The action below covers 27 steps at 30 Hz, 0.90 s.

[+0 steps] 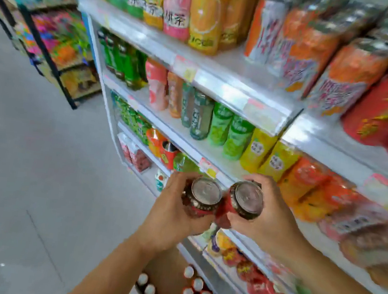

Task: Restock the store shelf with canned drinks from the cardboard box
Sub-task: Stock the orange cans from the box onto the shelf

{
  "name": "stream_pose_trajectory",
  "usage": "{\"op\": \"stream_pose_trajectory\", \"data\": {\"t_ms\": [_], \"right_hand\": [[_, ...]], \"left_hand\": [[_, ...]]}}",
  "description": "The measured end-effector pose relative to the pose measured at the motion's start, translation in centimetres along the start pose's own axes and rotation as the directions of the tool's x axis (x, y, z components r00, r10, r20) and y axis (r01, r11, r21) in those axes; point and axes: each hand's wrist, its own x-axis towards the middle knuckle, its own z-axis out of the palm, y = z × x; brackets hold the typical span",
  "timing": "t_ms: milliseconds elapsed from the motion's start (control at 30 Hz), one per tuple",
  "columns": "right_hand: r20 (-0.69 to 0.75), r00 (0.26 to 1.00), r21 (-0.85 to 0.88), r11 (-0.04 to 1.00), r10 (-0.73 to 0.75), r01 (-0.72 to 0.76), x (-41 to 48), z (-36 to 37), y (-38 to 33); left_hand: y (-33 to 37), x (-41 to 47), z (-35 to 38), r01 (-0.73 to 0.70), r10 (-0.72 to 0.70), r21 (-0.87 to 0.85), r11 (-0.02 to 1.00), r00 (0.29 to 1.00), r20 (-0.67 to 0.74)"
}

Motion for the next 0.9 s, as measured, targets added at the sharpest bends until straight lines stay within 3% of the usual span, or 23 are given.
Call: {"op": "stream_pose_trajectory", "data": {"t_ms": [267,433,600,900], "right_hand": [[-0.326,0.945,0.034,0.999,0.017,-0.006,-5.7,-11.5,-3.2],[-0.454,0.891,0.076,0.997,0.016,0.021,-7.6,-17.3,-4.3],[-0.612,0.791,0.077,0.997,0.026,0.026,-8.1,-22.4,-3.4],[-0.649,0.756,0.025,0.996,0.084,-0.090,-5.5,-28.2,0.2]], "left_hand": [[11.4,2.2,3.9,-0.205,0.218,-0.094,0.974,0.961,0.168],[16.7,4.1,6.7,-0.269,0.313,-0.221,0.937,0.928,0.200],[19.6,5.5,9.1,-0.322,0.377,-0.282,0.904,0.911,0.167],[21.0,7.0,12.2,-0.293,0.352,-0.304,0.906,0.922,0.161]]}}
